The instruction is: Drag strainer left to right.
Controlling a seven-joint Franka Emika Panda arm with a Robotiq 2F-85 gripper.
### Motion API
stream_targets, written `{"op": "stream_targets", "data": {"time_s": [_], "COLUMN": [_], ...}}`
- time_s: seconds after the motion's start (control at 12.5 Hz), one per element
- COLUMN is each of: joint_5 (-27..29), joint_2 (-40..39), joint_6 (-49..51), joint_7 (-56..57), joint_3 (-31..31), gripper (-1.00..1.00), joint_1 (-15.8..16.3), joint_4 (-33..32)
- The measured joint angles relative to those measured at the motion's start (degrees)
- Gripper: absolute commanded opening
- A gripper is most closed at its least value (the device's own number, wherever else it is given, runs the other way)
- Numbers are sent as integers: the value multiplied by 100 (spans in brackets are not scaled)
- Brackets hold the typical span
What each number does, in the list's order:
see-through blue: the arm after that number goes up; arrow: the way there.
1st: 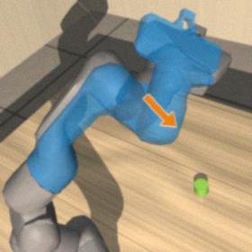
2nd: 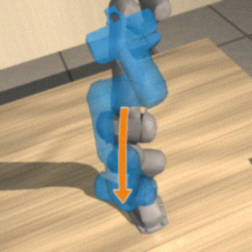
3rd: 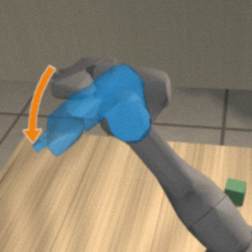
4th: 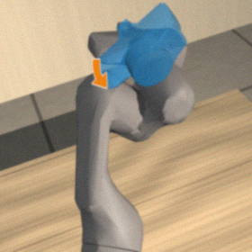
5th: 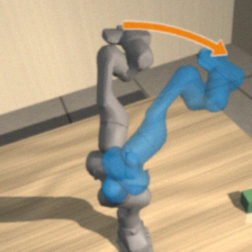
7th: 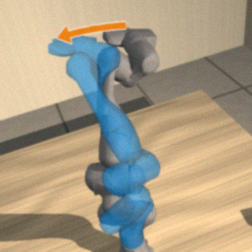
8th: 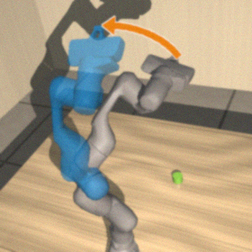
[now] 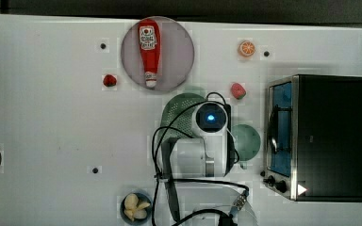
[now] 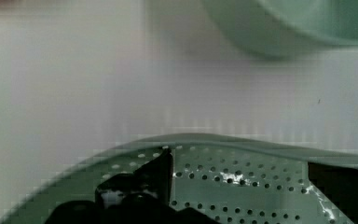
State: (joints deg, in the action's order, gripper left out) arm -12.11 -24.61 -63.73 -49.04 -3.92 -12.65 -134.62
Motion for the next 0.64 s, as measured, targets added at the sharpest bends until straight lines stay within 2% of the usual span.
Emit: {"op": "stream_targets", "data": {"time_s": [0.16,0.48,0.64], "joint_5": [-200,-10,-54], "joint_2": [27,278,799], "joint_6": [-62,73,487], "joint_7": [95,649,1290], "joint_3": [103,-90,-250], "gripper": [100,100,100], "joint_1": [-48,-159,-75], "joint_4": [-101,-90,-112]}}
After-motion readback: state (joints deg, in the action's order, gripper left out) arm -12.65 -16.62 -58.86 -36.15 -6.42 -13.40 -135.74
